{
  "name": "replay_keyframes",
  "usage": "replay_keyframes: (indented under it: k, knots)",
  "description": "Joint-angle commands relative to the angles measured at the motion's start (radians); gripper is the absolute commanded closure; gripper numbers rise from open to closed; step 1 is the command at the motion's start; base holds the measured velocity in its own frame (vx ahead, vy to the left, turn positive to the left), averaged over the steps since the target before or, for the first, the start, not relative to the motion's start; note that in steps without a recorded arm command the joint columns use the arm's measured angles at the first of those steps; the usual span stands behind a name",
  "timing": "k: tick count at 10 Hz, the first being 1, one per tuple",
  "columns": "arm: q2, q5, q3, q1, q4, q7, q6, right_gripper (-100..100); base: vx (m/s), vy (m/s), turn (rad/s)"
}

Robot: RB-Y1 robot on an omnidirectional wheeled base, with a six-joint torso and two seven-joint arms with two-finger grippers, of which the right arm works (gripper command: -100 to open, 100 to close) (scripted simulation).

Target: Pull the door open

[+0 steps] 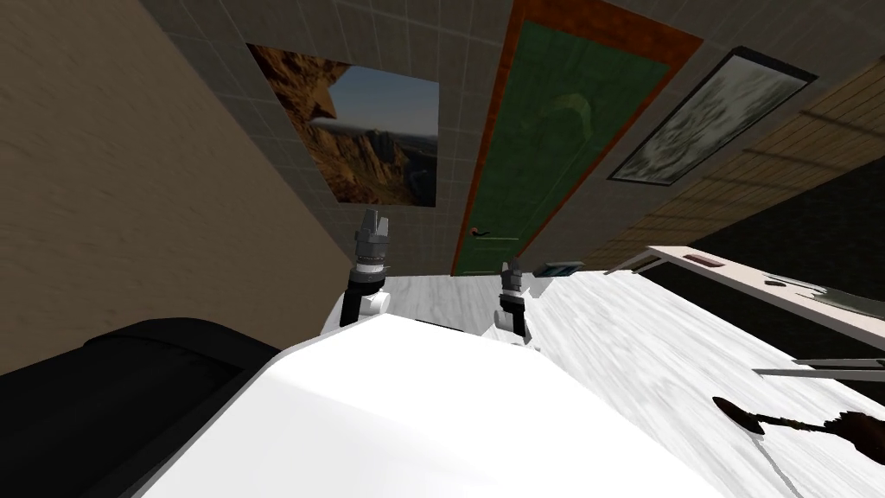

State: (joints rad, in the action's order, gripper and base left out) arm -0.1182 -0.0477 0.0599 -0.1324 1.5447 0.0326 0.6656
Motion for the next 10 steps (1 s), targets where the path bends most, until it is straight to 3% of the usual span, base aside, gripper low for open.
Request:
replay_keyframes:
  k: [1, 2, 5, 6, 9, 10]
  knots:
    - [-0.005, 0.001, 0.002, 0.023, -0.050, 0.003, 0.002, -100, 0.085, -0.058, 0.094]
    - [-0.005, 0.001, 0.002, 0.023, -0.060, 0.003, 0.002, -100, 0.063, -0.041, 0.033]
    - [-0.017, 0.004, 0.006, 0.069, -0.152, 0.010, 0.008, -100, 0.066, -0.038, 0.091]
    - [-0.017, 0.004, 0.006, 0.069, -0.161, 0.010, 0.008, -100, 0.060, -0.035, 0.032]
    - [-0.027, 0.006, 0.010, 0.115, -0.255, 0.017, 0.014, -100, 0.074, -0.037, 0.088]
    - [-0.027, 0.006, 0.010, 0.115, -0.263, 0.017, 0.014, -100, 0.058, -0.036, 0.041]
